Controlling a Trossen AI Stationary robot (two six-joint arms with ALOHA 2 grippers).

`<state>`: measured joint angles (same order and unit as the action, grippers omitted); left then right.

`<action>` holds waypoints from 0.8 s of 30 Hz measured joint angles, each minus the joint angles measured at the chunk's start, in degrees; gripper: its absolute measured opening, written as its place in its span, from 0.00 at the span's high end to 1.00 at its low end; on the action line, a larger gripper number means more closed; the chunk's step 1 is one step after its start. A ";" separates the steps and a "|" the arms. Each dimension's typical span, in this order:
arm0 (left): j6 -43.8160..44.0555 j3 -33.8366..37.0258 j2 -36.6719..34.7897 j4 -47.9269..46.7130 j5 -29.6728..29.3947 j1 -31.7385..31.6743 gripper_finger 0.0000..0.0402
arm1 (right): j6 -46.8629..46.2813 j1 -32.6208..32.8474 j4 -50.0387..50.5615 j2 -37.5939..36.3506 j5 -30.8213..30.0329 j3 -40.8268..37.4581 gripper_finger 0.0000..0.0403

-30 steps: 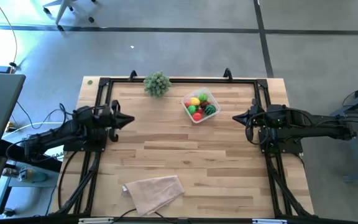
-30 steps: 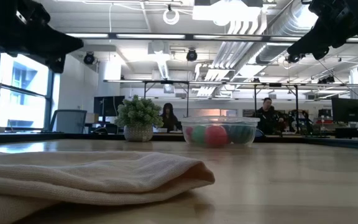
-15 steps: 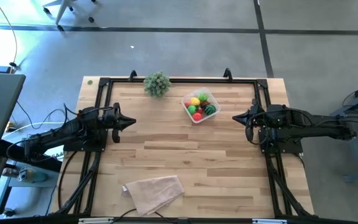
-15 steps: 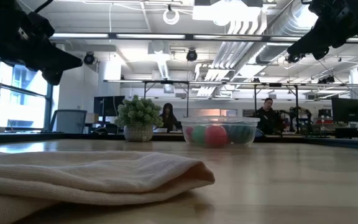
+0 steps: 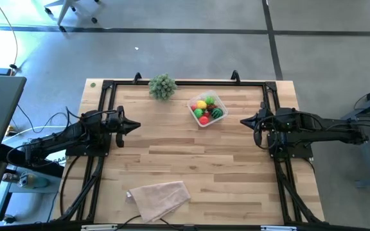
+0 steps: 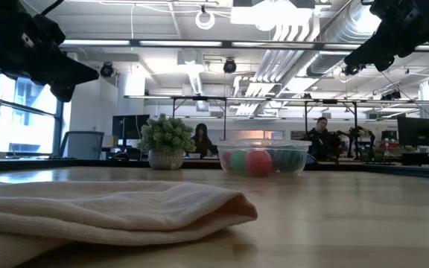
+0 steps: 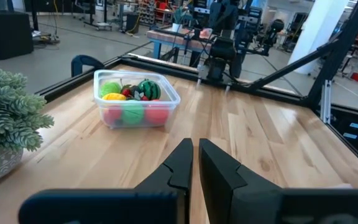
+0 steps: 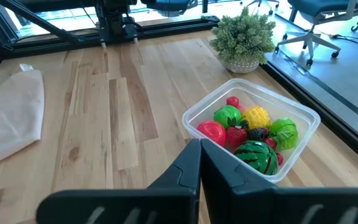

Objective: Pick and placing Produce into tupperware
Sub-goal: Return to Home Position

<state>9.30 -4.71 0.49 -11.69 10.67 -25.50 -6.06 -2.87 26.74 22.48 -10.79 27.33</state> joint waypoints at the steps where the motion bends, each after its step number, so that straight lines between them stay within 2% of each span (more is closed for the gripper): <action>1: 0.02 0.00 0.00 -0.02 0.00 0.00 0.96 | -0.03 0.00 -0.02 0.00 0.00 0.00 1.00; 10: 0.00 0.00 0.00 -0.02 -0.02 0.00 0.96 | -0.79 0.02 -1.01 0.00 0.00 0.00 1.00; 16: 0.00 0.00 0.00 -0.02 -0.01 0.00 0.96 | -15.96 0.02 -5.20 0.04 -0.32 0.02 1.00; 19: 0.02 0.00 0.00 -0.02 0.00 0.00 0.96 | -15.81 0.01 -9.62 0.13 -2.87 0.00 1.00; 24: 0.02 0.00 0.00 -0.02 0.00 0.00 0.96 | -10.85 0.02 -13.51 0.15 -2.68 0.00 1.00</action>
<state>9.32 -4.71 0.49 -11.70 10.68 -25.50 -16.91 -2.85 13.22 22.63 -13.46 27.34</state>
